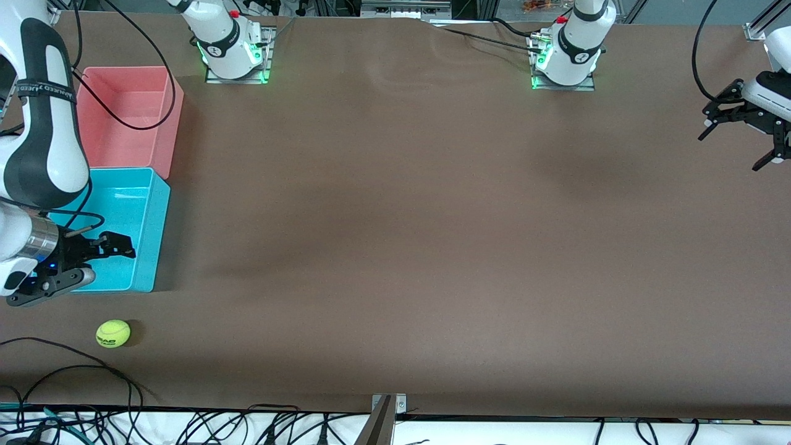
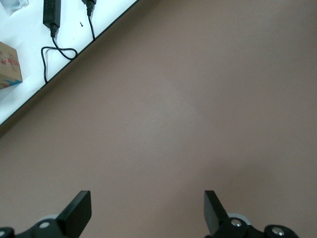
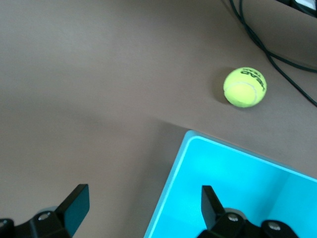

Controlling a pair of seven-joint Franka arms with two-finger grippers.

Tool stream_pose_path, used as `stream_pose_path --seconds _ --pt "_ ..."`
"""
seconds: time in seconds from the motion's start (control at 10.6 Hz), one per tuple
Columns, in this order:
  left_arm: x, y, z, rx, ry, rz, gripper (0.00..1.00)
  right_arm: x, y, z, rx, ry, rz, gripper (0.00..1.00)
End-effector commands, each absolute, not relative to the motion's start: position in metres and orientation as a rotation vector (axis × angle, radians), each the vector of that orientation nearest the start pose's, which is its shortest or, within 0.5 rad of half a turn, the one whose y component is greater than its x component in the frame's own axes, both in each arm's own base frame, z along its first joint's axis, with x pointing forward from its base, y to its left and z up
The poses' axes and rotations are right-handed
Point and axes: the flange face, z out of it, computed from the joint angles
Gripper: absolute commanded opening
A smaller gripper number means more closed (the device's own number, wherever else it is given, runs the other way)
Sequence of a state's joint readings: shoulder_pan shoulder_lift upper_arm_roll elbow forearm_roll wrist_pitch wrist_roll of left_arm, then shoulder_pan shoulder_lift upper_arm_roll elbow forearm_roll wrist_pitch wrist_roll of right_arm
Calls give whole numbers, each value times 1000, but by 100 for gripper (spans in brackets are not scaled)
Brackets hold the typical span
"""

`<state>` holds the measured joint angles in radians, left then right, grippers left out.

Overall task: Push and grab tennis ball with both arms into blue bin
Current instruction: 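Reach the right gripper down to the rolled tennis ball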

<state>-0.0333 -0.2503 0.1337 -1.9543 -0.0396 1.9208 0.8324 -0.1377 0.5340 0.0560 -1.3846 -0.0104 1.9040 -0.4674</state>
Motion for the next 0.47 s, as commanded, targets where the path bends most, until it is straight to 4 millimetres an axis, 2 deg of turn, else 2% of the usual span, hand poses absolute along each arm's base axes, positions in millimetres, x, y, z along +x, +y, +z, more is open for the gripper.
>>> stream_pose_path --seconds 0.0,0.09,0.19,0.38 --pt "496 23 632 -2962 895 -264 100 709 -79 395 -3133 -584 62 100" --pt "494 12 635 -2988 797 -226 100 708 -83 395 -3147 -599 70 100" --pt "493 5 637 -3010 724 -215 100 708 -99 392 -3158 -579 69 100" --pt "494 -2 643 -3055 581 -167 100 709 -110 384 -3153 -601 61 100"
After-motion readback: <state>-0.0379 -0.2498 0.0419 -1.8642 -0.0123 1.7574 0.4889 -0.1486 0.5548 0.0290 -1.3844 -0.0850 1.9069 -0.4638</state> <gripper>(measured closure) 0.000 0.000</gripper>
